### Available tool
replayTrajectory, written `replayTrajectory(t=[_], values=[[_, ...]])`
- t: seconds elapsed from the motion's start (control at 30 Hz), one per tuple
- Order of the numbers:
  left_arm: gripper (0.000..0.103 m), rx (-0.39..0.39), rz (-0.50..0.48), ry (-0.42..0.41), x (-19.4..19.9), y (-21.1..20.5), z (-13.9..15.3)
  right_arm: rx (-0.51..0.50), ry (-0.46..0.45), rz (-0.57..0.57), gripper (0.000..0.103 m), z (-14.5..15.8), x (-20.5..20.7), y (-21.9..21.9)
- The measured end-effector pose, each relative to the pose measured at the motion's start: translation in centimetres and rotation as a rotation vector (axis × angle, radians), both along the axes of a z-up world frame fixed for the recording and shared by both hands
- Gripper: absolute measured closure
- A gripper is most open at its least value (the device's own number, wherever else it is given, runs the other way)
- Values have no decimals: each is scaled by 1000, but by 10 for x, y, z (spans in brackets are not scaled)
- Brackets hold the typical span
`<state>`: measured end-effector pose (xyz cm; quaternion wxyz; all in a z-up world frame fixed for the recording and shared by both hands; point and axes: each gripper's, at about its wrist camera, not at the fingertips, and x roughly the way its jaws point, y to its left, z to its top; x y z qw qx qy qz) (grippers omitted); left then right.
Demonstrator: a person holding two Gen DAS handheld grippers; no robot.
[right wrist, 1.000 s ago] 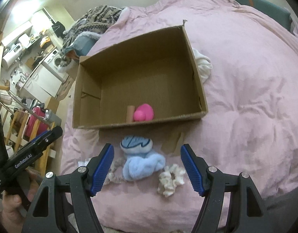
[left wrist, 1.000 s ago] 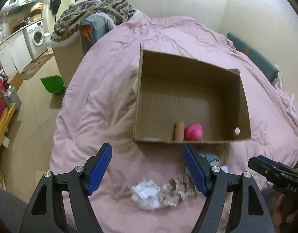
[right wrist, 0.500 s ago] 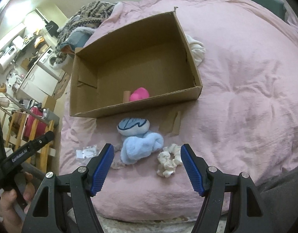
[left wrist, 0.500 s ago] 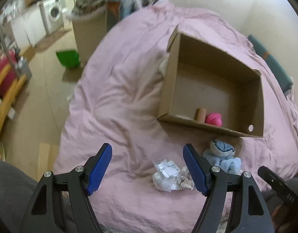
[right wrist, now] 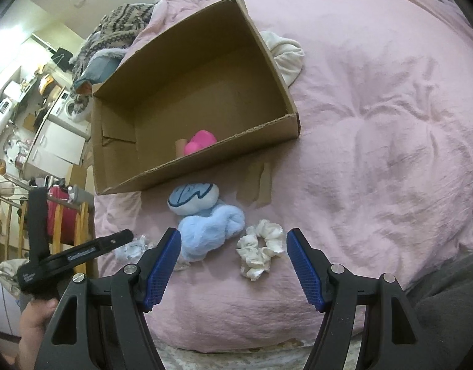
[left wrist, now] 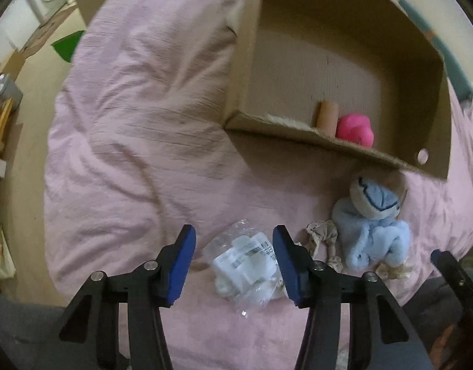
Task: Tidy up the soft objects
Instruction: 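Grasp the clear plastic bag with the left tool while the right tool grasps the cream scrunchie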
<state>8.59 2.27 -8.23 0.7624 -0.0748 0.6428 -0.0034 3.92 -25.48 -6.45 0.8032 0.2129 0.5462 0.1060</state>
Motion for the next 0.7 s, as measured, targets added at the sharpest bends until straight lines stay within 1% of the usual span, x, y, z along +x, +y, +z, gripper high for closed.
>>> replayTrajectory(t=[0.07, 0.1, 0.13, 0.17, 0.2, 0.23, 0.27, 0.33, 0.43, 0.47, 0.53, 0.63, 0.7], values=[[55, 22, -9, 19, 1, -3, -8, 2, 5, 1, 28, -1, 0, 0], [57, 14, -5, 34, 1, -3, -11, 2, 6, 2, 28, -1, 1, 1], [61, -7, -2, 49, 0, -3, -14, 1, 6, 2, 28, -2, 1, 1], [66, -25, -4, 57, -1, -4, -16, 0, 5, 2, 28, -2, 0, 1], [80, -45, -13, 60, -2, -5, -16, 1, 6, 1, 28, -2, 1, 1], [87, -54, -30, 54, -4, -8, -14, 2, 7, 0, 28, -2, 1, 1], [89, -52, -42, 38, -6, -11, -11, 3, 9, -2, 28, -3, 1, 0], [90, -51, -60, -9, -9, -15, 0, 8, 14, -5, 28, -4, 2, 0], [90, -99, -61, -87, -17, -17, 22, 8, 15, -10, 28, -4, 3, -1], [90, -108, -57, -109, -12, -14, 28, 9, 14, -12, 28, -4, 2, -3], [90, -97, -45, -157, -19, -10, 41, 13, 14, -18, 28, -4, 3, -5], [90, -69, -16, -196, -31, -3, 54, 24, 21, -38, 28, -6, 3, -11], [90, -78, -5, -200, -36, 1, 56, 27, 38, -57, 28, -9, 2, -16]])
